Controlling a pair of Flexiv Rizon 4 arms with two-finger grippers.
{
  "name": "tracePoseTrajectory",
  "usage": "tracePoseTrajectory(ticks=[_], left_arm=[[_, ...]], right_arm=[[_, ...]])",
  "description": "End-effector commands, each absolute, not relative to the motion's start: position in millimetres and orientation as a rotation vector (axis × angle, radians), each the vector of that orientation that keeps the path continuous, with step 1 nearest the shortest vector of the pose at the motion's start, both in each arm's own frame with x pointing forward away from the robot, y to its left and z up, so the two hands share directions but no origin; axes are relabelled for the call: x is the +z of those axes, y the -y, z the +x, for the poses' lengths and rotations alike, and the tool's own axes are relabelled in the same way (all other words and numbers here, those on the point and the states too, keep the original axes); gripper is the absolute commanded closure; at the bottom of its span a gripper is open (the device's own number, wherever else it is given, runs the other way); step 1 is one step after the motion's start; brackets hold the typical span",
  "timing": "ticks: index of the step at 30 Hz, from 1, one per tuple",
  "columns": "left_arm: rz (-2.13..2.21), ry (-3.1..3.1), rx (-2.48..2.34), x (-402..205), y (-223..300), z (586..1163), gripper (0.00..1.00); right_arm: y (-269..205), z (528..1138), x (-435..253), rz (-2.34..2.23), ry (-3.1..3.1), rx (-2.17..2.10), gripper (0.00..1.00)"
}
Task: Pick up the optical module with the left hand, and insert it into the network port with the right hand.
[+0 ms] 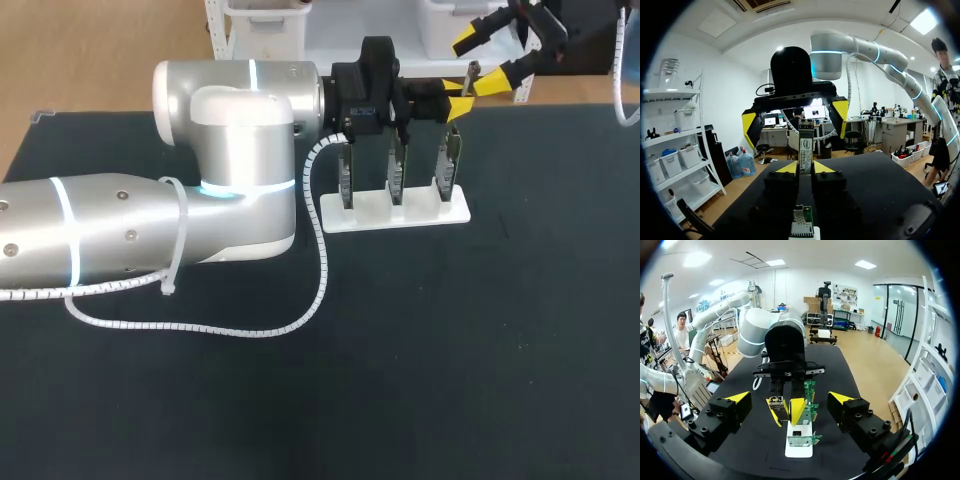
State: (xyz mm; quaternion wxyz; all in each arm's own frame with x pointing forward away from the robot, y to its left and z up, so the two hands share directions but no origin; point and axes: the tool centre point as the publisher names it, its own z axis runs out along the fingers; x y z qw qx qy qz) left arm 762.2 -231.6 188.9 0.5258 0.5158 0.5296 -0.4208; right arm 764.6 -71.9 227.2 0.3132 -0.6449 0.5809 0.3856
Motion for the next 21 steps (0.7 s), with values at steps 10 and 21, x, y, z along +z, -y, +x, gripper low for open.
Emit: tracePoseTrajectory(ticks=[10, 21], left_arm=[[1.232, -1.264, -1.006, 187.9, 232.1, 763.1, 1.0], [1.232, -1.264, -1.006, 187.9, 232.1, 763.1, 1.0]], right_arm=[[71.7, 765.3, 227.3, -1.702, -1.532, 1.017, 0.65], [71.7, 765.3, 227.3, -1.702, -1.532, 1.017, 1.0]])
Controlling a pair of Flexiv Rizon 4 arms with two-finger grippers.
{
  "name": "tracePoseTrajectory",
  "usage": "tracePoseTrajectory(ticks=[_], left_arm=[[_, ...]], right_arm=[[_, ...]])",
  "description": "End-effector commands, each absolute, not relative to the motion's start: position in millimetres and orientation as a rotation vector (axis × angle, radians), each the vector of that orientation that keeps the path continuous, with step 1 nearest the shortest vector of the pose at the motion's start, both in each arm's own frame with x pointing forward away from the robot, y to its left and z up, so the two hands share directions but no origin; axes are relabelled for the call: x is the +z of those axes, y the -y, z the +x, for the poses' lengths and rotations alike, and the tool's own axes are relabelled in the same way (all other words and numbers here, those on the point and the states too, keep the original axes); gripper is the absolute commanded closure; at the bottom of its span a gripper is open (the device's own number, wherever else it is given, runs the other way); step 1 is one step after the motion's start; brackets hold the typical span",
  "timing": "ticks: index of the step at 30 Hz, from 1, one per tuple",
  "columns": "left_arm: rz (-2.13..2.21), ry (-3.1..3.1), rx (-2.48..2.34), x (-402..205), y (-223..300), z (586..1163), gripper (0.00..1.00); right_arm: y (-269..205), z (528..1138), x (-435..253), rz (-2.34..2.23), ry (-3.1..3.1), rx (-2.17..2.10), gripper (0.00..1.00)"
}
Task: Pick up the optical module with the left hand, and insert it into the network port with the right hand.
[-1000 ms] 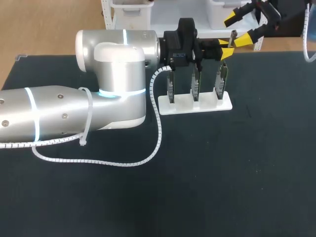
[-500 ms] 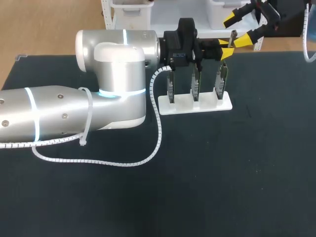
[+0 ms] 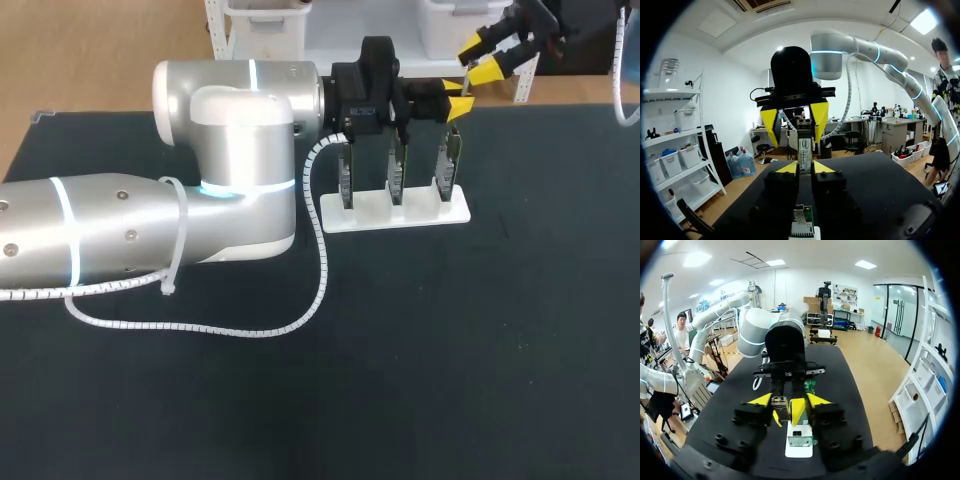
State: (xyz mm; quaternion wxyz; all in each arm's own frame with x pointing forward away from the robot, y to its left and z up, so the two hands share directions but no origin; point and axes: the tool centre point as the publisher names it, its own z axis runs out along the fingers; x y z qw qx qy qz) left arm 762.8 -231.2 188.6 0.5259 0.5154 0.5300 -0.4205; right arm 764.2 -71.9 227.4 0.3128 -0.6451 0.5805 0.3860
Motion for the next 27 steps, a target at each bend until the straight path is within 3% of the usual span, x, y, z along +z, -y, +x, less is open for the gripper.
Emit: tracePoseTrajectory(ticks=[1, 7, 8, 9, 10, 27], left_arm=[[1.232, -1.264, -1.006, 187.9, 232.1, 763.1, 1.0], [1.232, -1.264, -1.006, 187.9, 232.1, 763.1, 1.0], [1.232, -1.264, -1.006, 187.9, 232.1, 763.1, 0.87], [1.232, -1.264, -1.006, 187.9, 232.1, 763.1, 0.58], [1.232, -1.264, -1.006, 187.9, 232.1, 763.1, 0.0], [1.232, -1.264, -1.006, 187.9, 232.1, 763.1, 0.0]], right_arm=[[71.7, 765.3, 227.3, -1.702, -1.532, 1.017, 1.0], [71.7, 765.3, 227.3, -1.702, -1.532, 1.017, 1.0], [71.7, 765.3, 227.3, -1.702, -1.532, 1.017, 1.0], [71.7, 765.3, 227.3, -1.702, -1.532, 1.017, 1.0], [71.7, 765.3, 227.3, -1.702, -1.532, 1.017, 1.0], [71.7, 765.3, 227.3, -1.702, -1.532, 1.017, 1.0]])
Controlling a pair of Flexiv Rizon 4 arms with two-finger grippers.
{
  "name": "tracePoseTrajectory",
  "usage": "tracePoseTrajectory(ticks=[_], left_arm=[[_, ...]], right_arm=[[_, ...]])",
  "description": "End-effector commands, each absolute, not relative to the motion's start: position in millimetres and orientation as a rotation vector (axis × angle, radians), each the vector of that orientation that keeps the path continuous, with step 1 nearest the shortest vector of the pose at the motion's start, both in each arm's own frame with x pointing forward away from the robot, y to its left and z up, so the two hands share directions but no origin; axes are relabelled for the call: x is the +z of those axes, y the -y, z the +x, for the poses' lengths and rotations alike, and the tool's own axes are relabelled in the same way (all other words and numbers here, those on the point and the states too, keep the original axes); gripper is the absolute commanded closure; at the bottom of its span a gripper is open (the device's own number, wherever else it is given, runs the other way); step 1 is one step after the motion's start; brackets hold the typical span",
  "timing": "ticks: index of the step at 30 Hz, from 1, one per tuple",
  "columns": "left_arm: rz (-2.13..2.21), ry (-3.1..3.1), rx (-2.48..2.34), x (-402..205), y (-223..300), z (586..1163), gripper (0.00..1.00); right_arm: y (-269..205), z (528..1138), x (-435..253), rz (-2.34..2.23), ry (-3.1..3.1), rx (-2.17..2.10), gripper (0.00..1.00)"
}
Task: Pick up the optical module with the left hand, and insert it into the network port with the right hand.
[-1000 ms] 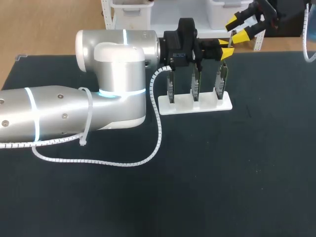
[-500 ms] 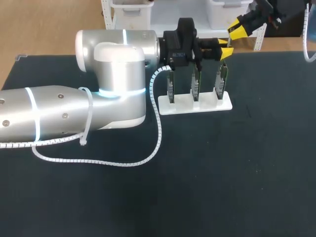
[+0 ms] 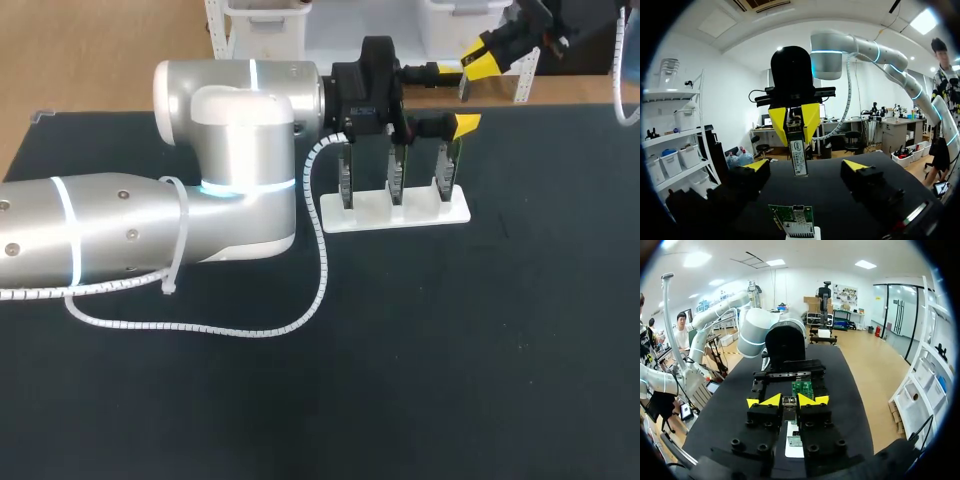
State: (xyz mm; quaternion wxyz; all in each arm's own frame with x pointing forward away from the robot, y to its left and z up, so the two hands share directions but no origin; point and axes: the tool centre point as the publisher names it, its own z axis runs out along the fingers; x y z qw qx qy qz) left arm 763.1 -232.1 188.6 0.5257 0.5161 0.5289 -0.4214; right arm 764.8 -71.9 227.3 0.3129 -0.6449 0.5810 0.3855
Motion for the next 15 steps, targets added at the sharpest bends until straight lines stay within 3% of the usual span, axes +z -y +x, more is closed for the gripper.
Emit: tracePoseTrajectory(ticks=[1, 15], left_arm=[[1.232, -1.264, -1.006, 188, 232, 763, 0.0], [1.337, -1.402, -0.981, 190, 219, 759, 0.0]], right_arm=[[72, 765, 227, -1.702, -1.532, 1.017, 1.0], [72, 765, 227, -1.702, -1.532, 1.017, 1.0]])
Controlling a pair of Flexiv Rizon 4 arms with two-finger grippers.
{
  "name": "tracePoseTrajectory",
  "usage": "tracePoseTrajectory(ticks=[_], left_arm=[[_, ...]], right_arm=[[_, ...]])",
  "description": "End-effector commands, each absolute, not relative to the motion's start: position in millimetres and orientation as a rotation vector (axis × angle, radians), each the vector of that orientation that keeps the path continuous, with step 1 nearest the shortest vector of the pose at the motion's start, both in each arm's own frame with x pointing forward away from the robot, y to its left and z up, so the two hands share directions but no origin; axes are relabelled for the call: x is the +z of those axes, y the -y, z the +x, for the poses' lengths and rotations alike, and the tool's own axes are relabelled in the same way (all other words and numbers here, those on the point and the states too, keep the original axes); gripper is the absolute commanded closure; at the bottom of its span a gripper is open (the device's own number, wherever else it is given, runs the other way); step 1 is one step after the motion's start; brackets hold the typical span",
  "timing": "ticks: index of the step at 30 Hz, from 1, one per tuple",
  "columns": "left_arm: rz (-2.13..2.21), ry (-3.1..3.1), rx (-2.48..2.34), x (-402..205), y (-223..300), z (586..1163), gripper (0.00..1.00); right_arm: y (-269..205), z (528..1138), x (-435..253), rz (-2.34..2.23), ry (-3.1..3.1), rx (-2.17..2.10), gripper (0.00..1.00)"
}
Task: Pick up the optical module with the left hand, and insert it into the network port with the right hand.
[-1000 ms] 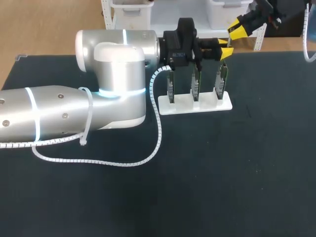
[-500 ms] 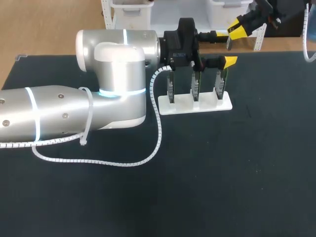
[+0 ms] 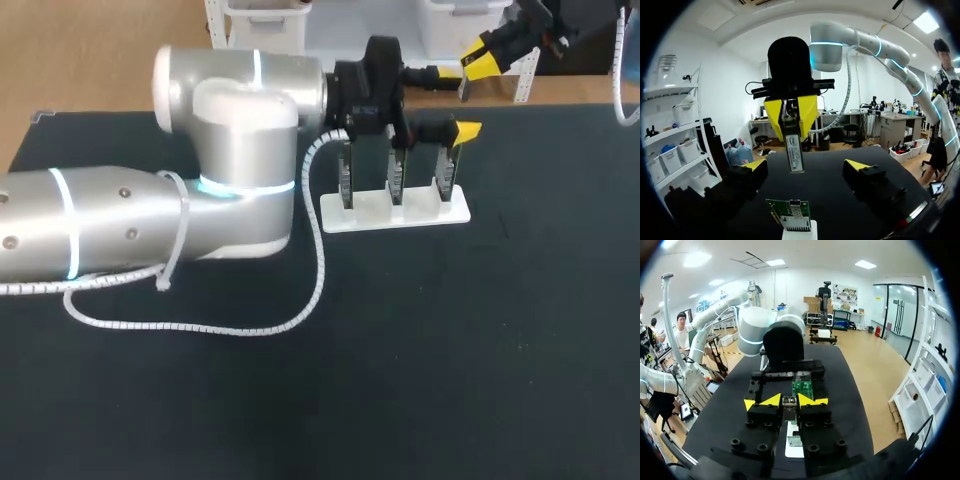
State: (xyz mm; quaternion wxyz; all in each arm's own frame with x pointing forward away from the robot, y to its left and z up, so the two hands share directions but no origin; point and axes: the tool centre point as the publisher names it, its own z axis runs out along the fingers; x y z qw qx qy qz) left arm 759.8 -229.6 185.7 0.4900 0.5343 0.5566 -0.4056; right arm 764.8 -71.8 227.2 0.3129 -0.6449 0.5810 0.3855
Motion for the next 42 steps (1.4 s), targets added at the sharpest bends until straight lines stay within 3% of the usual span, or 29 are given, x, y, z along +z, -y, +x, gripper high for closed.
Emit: tracePoseTrajectory(ticks=[1, 19, 42], left_arm=[[1.339, -1.416, -0.979, 190, 217, 757, 0.0], [1.353, -1.571, -0.883, 188, 171, 739, 0.0], [1.48, -1.638, -0.85, 200, 166, 755, 0.0]], right_arm=[[72, 765, 227, -1.702, -1.532, 1.017, 1.0], [72, 765, 227, -1.702, -1.532, 1.017, 1.0], [72, 765, 227, -1.702, -1.532, 1.017, 1.0]])
